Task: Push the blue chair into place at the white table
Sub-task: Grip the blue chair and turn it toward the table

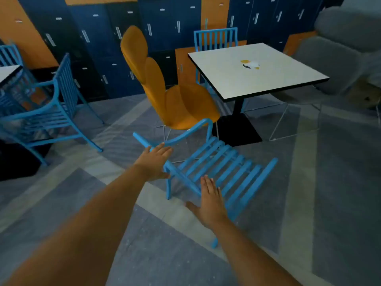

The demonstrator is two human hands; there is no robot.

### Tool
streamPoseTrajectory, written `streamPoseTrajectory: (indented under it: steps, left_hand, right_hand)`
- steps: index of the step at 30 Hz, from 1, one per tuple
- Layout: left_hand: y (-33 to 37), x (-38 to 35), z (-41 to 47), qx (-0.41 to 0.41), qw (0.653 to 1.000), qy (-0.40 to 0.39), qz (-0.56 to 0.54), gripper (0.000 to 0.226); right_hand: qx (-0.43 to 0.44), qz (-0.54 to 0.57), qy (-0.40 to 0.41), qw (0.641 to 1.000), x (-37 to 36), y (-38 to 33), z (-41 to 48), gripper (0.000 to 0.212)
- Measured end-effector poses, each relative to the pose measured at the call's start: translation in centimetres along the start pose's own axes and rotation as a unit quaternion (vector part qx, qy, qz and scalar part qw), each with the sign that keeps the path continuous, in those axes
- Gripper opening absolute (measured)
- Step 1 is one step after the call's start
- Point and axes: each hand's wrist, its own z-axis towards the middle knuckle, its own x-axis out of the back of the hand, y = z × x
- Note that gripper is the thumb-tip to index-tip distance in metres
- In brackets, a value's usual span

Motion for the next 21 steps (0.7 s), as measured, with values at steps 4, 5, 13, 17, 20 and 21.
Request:
streamPoseTrajectory:
  steps: [4,5,13,17,20,21]
  left_hand:
    - [-2.3,-1.2,-1.1,-0.039,0.998,-0.051,0.004,0.097]
    - [-2.6,-1.5,-1.0,-0.045,0.997,-0.061,0.005,0.096]
    - [-4.5,-2.7,0.8,-0.057,0.994,-0.09,0.03,0.094]
    - [-4.7,-2.9,2.9,-0.077,0.991,-0.093,0.055,0.089]
    - [-4.7,-3.9,4.6,-0.087,0.991,-0.093,0.04,0.082]
    - [-4.8,-4.4,5.2,-0.092,0.991,-0.087,0.038,0.081]
  right_hand:
    - [-0.059,-0.075,0.018,0.995,-2.5,-4.1,-0.3,0.097]
    - [-0.082,-0.081,0.022,0.993,-2.5,-4.9,-0.1,0.095]
    - [-0.147,-0.135,-0.014,0.98,-1.6,-6.1,2.1,0.083]
    - [-0.186,-0.13,-0.027,0.974,-1.4,-5.7,2.9,0.07]
    - [-0.23,-0.139,-0.042,0.962,-1.0,-5.1,3.8,0.043]
    - [-0.247,-0.139,-0.049,0.958,-0.9,-5.0,4.2,0.037]
